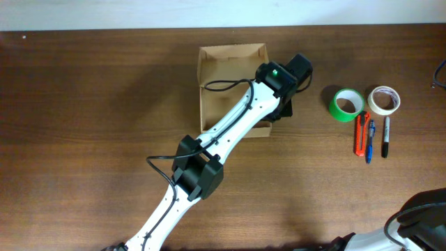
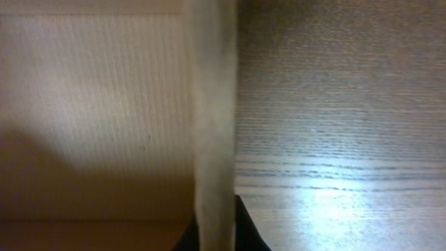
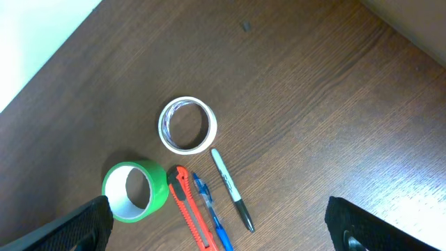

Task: Pack container
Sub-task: 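Drag the box with the left gripper toward the table center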

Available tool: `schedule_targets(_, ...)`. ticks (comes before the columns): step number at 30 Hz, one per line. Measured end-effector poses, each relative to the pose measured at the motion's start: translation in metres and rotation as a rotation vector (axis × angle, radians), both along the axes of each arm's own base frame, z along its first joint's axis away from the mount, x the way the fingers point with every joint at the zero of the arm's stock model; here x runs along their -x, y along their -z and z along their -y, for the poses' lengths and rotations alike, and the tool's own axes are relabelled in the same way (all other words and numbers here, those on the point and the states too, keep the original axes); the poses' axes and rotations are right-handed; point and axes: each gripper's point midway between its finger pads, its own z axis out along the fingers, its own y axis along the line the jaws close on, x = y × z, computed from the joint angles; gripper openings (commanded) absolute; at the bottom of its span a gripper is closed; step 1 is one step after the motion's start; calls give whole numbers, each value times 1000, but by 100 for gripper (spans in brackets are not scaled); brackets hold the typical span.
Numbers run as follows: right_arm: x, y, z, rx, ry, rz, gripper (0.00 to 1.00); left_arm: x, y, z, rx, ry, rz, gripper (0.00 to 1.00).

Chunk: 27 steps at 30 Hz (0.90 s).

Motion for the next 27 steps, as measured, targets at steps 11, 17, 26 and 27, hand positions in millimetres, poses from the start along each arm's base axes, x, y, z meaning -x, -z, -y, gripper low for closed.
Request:
schedule_targets(11,0,0,0,0,0,0,99,-9,5,8,24,14,30,86)
schedule_targets(17,0,0,0,0,-1,0,99,-14,-5,12,32,64,62,87)
schedule_targets(26,0,0,0,0,-1,0,99,-46,-125,14,111,151,399,94)
schedule_targets(27,0,0,0,1,0,0,99,-48,-140,10,107,154,440,94)
